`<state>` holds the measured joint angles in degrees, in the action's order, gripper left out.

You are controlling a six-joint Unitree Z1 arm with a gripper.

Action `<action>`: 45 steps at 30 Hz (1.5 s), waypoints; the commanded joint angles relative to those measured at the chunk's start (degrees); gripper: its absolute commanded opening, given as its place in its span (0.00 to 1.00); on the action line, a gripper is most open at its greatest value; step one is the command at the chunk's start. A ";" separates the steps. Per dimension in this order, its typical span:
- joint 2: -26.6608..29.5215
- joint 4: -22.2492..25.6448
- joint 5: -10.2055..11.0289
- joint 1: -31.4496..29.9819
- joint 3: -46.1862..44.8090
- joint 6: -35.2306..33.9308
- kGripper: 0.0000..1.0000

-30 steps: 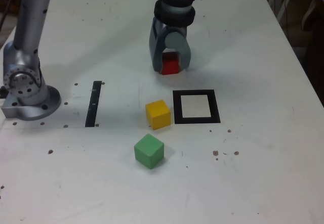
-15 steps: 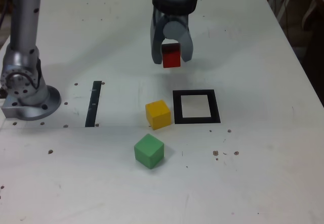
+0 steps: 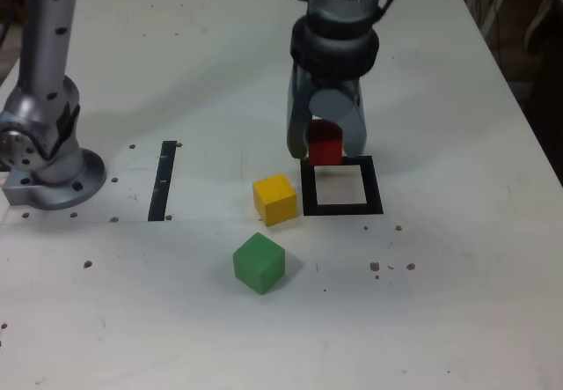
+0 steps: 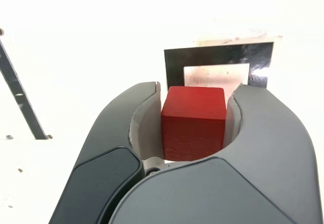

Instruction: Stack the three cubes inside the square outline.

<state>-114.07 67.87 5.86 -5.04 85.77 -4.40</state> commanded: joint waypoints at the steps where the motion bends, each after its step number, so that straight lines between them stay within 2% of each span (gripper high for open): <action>1: -1.37 -0.79 -0.22 -0.31 -0.20 -0.17 0.21; 7: -4.29 -2.19 -0.88 -0.36 -0.22 -0.17 0.21; 14: -5.09 -3.10 -2.03 -1.13 -0.08 -0.17 0.21; 18: -5.17 -3.48 -2.49 -1.58 0.18 0.03 0.27; 20: -5.26 -3.39 -2.75 -1.65 0.28 0.28 0.33; 22: -5.48 -3.23 -3.00 -1.68 0.32 0.65 0.44; 27: -5.60 -2.60 -3.11 -1.74 0.48 1.40 0.88; 30: -4.46 -1.62 -2.77 -1.89 0.98 1.30 0.98; 38: 0.36 4.78 -0.81 -2.10 3.71 0.70 1.00; 42: 5.12 8.94 0.45 -2.15 3.08 -0.65 1.00; 45: 9.97 11.54 0.18 -2.62 0.10 -2.62 1.00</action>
<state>-106.77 78.84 6.32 -7.16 87.38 -6.21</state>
